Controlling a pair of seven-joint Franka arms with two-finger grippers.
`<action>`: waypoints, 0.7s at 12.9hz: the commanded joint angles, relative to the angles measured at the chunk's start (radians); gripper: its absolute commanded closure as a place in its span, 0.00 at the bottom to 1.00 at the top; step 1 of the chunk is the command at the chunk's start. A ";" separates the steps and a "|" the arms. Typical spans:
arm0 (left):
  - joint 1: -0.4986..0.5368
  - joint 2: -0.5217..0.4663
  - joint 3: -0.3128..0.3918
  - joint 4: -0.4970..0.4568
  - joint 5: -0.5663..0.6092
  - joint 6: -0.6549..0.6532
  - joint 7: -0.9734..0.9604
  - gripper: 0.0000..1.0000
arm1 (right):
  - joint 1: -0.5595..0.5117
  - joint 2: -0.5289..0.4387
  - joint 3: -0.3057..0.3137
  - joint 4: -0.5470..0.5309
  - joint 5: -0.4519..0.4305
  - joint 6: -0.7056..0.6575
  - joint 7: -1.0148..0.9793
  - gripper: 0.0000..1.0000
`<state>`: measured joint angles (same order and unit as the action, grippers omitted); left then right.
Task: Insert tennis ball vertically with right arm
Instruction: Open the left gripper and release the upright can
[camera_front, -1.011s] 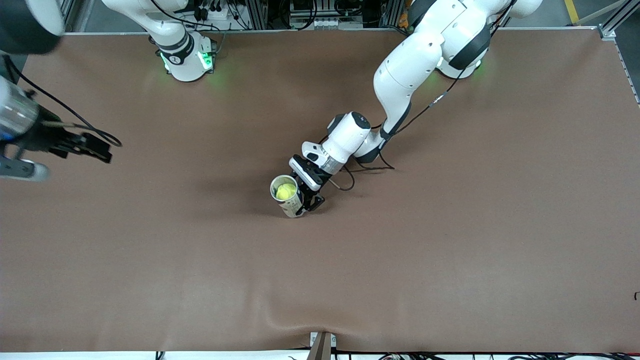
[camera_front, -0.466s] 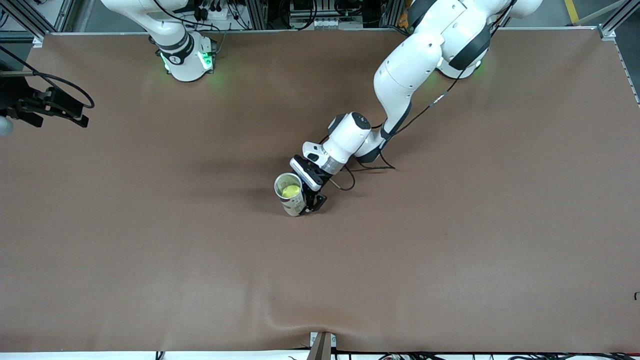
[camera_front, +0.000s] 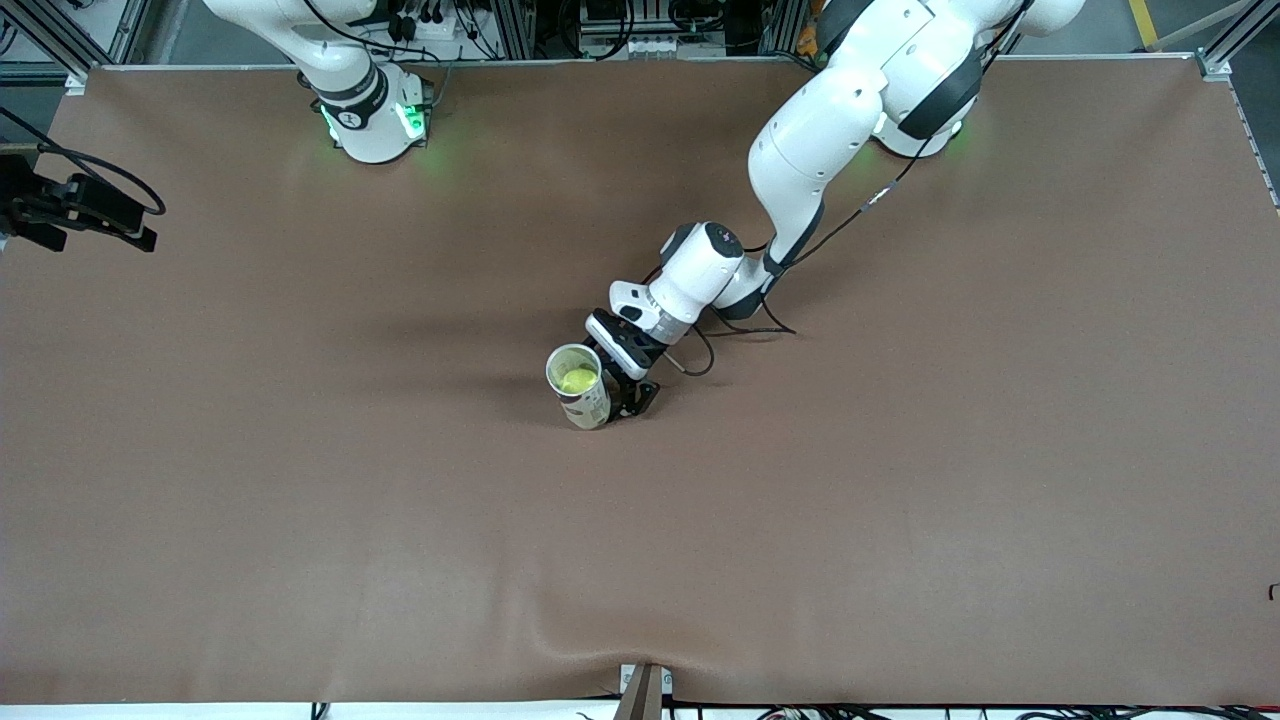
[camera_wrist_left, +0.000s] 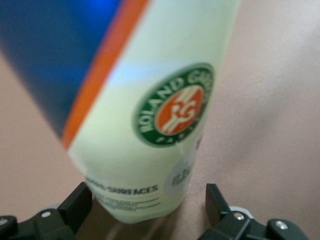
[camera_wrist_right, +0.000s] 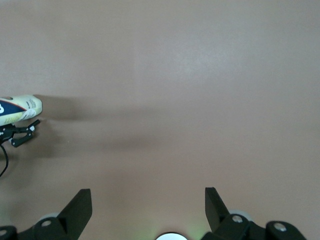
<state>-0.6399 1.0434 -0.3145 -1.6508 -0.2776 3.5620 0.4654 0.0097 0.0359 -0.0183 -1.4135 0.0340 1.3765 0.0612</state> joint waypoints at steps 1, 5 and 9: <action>0.040 -0.143 -0.009 -0.180 -0.022 -0.012 -0.044 0.00 | -0.014 -0.018 0.026 -0.019 0.003 -0.004 0.072 0.00; 0.097 -0.245 -0.011 -0.335 -0.023 -0.017 -0.047 0.00 | -0.020 -0.005 0.018 -0.021 -0.008 0.010 0.036 0.00; 0.258 -0.411 -0.017 -0.420 -0.025 -0.267 -0.082 0.00 | -0.030 0.013 0.018 -0.021 -0.034 0.053 -0.054 0.00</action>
<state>-0.4595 0.7599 -0.3194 -2.0042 -0.2876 3.4500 0.3980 0.0015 0.0401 -0.0099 -1.4300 0.0140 1.4125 0.0368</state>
